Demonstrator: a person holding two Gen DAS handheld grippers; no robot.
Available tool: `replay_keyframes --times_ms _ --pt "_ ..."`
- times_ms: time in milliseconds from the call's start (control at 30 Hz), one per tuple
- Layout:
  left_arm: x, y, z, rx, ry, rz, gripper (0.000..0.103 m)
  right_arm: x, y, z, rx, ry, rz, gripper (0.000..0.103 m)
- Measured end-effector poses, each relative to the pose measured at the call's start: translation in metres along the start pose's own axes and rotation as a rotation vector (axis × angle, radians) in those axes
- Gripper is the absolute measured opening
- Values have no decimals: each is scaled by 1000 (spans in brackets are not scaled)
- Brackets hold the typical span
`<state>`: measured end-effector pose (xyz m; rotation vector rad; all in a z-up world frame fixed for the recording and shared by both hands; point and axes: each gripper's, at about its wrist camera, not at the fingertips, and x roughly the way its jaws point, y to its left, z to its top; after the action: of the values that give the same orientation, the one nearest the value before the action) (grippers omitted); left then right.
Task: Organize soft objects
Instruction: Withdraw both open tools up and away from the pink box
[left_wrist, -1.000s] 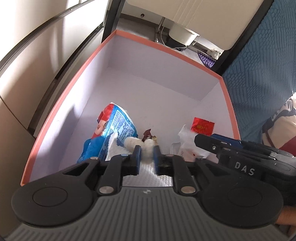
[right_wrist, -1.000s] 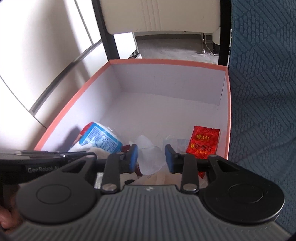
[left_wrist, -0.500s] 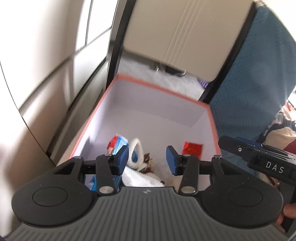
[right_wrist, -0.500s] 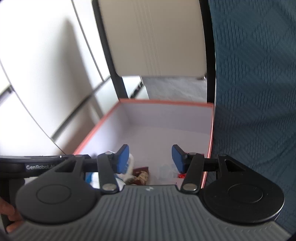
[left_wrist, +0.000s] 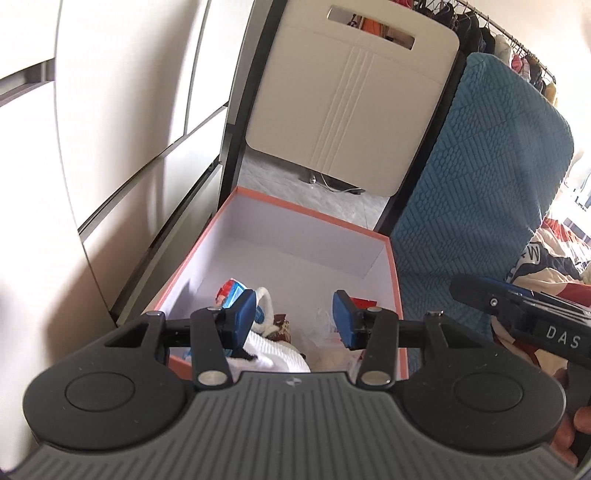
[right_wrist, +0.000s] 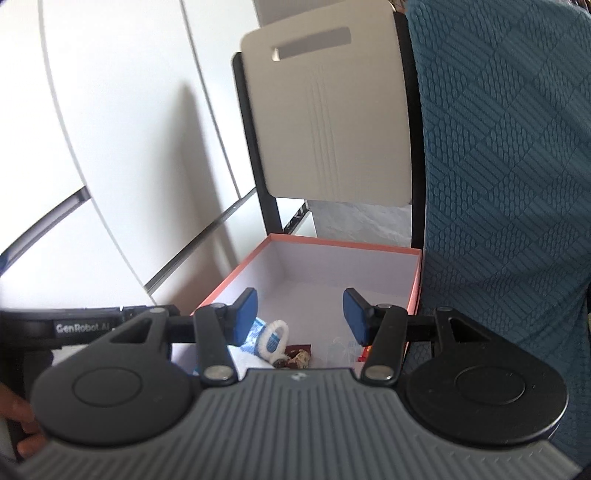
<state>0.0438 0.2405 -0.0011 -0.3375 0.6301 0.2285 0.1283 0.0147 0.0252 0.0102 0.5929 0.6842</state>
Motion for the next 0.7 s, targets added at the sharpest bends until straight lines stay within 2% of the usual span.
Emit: replay_keyframes --times_ms 267,467,567,700 --pt "-28 -11 -27 -7 -37 35 52 -34 5 -11 -8 -23 8 54" --pt "-34 -15 -46 -7 -17 57 52 -48 -1 -26 -4 -13 5 54" --pt "-39 -18 -54 -9 -12 46 52 -50 -7 -36 5 2 1 54" --pt "-42 -32 -67 63 -35 91 52 -52 -14 -48 18 20 -13 54"
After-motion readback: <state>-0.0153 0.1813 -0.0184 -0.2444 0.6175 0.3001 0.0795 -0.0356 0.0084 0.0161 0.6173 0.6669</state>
